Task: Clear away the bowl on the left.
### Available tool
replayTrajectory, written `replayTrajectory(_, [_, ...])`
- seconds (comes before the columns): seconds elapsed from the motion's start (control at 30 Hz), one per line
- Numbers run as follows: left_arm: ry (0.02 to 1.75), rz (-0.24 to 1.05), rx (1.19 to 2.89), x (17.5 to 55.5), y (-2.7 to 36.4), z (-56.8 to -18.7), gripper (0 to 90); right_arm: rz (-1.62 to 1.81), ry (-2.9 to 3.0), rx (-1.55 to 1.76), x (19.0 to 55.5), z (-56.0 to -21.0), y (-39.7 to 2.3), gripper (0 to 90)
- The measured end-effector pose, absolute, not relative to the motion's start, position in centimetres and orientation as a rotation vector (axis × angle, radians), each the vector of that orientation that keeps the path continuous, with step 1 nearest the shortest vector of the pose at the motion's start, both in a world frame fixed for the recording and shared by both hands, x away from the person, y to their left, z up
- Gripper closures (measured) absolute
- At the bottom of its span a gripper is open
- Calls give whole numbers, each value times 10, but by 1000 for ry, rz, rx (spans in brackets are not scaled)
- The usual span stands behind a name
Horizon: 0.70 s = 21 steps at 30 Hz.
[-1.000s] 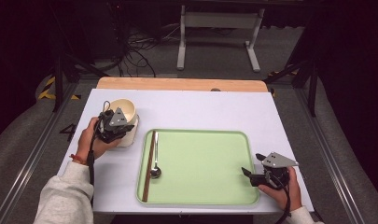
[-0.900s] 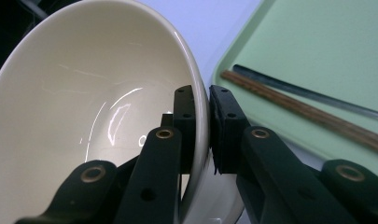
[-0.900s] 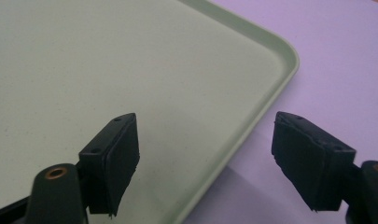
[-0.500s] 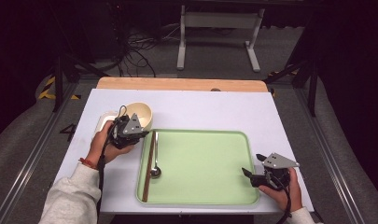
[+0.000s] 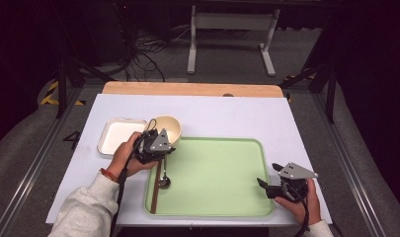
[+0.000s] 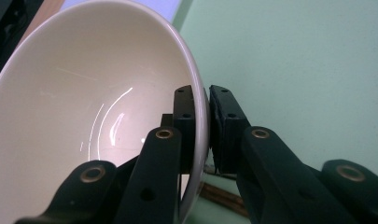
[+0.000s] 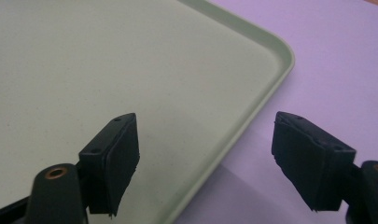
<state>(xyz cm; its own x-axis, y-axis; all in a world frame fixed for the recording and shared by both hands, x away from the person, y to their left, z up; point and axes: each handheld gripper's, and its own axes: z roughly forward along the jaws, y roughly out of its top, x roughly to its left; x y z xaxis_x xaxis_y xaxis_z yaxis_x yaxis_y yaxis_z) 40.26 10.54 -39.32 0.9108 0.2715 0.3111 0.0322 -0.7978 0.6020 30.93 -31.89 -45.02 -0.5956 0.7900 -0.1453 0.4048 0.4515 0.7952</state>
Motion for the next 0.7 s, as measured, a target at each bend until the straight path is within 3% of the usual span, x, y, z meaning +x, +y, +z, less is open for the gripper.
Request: replayTrajectory(0.7, [118, 413, 2509, 408, 63, -414, 814, 1007, 2203, 1003, 308, -451, -320, 236])
